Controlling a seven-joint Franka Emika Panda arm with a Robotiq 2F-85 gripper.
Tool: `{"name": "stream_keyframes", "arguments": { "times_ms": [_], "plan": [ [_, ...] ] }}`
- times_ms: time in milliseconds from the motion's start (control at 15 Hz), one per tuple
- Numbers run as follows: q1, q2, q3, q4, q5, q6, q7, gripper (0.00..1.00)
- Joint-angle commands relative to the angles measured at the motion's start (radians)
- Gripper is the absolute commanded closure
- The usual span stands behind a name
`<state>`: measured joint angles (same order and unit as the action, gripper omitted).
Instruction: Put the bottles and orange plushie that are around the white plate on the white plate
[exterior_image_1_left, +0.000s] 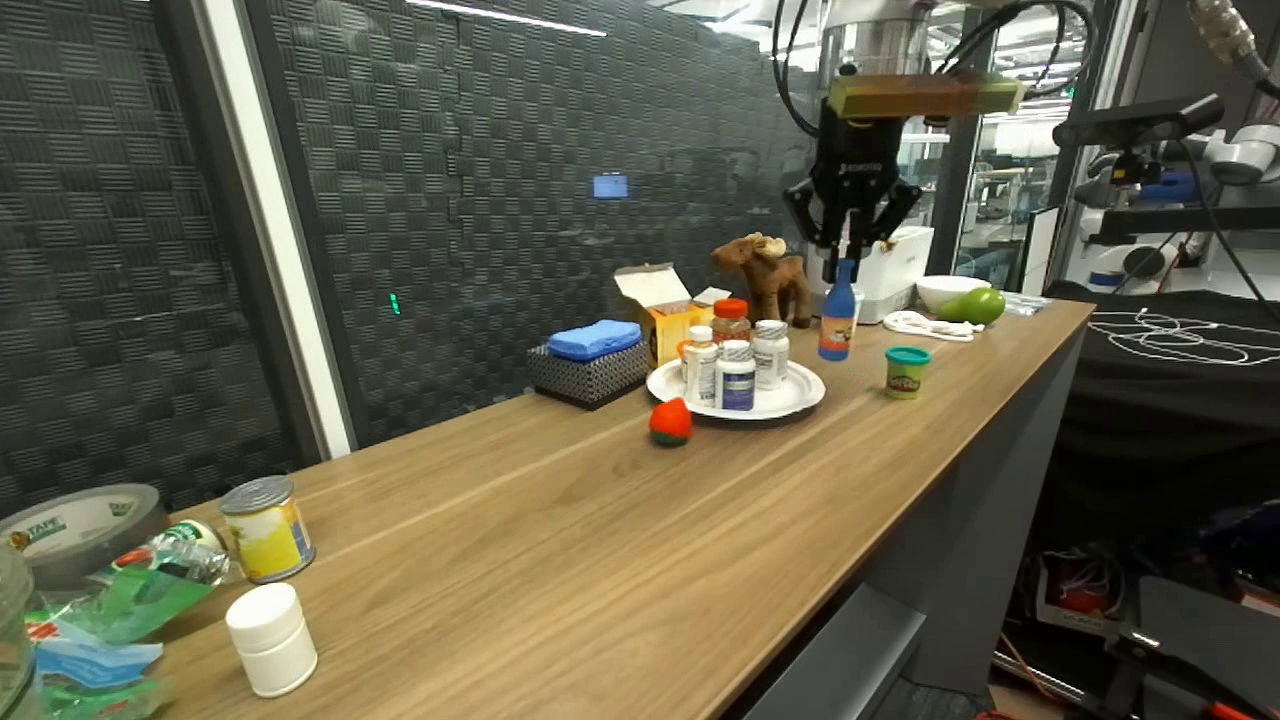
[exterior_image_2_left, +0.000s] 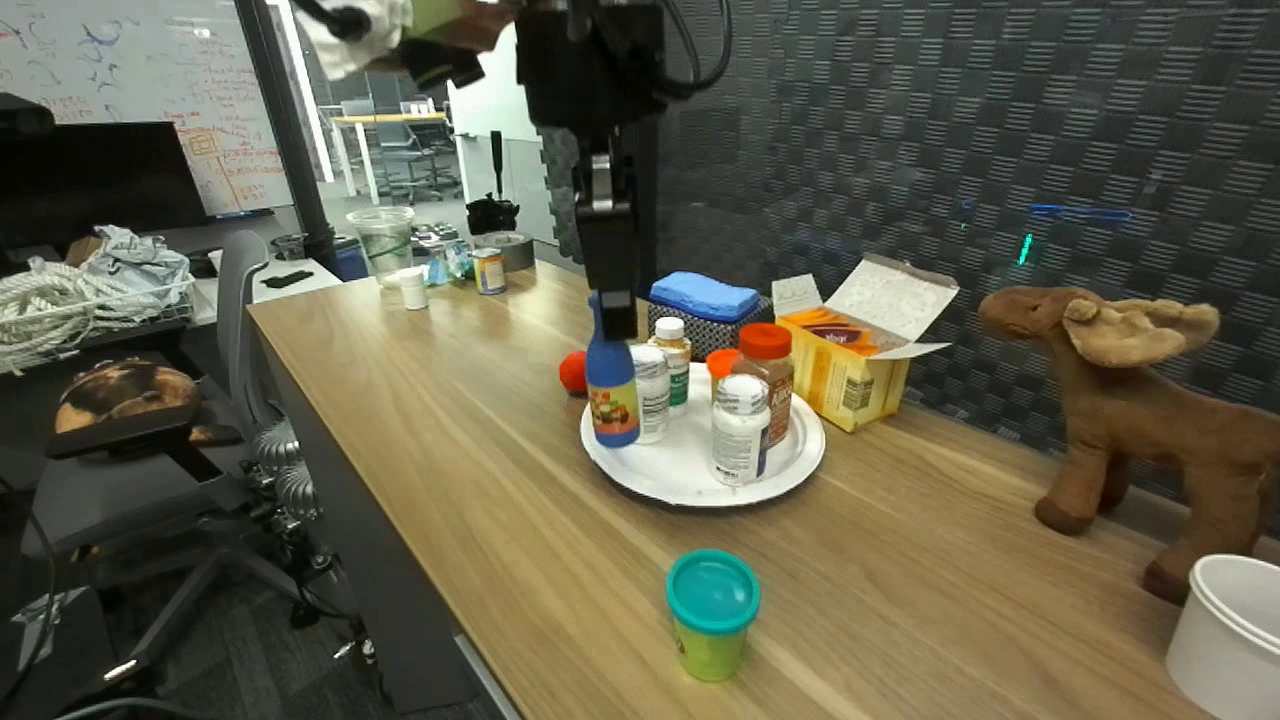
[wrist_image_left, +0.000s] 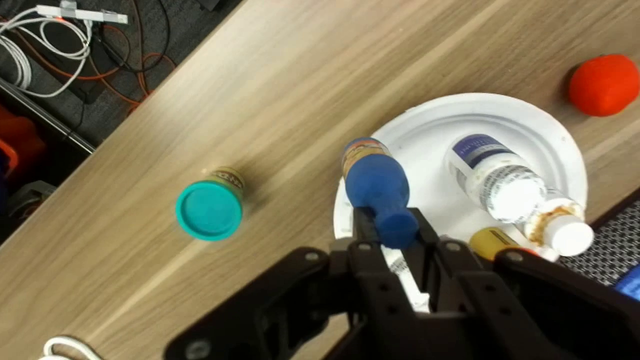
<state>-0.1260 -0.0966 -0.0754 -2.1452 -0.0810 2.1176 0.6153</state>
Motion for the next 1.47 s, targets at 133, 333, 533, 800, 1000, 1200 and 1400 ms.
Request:
{"name": "stream_keyframes", "arguments": {
  "times_ms": [133,333,533,800,1000,1200,1400],
  "plan": [
    [0.024,0.083,0.030,0.165,-0.060,-0.033,0.043,0.95],
    [0.034,0.138,0.024,0.220,-0.043,-0.031,0.032,0.95],
    [0.040,0.189,0.015,0.272,-0.035,-0.010,0.032,0.95],
    [0.042,0.240,0.003,0.331,-0.021,-0.007,0.023,0.95],
    [0.041,0.266,-0.003,0.344,-0.002,-0.005,0.010,0.95],
    [0.039,0.291,-0.008,0.336,0.020,0.001,0.006,0.95],
    [0.042,0.308,-0.012,0.325,0.032,0.008,0.013,0.95]
  ]
}}
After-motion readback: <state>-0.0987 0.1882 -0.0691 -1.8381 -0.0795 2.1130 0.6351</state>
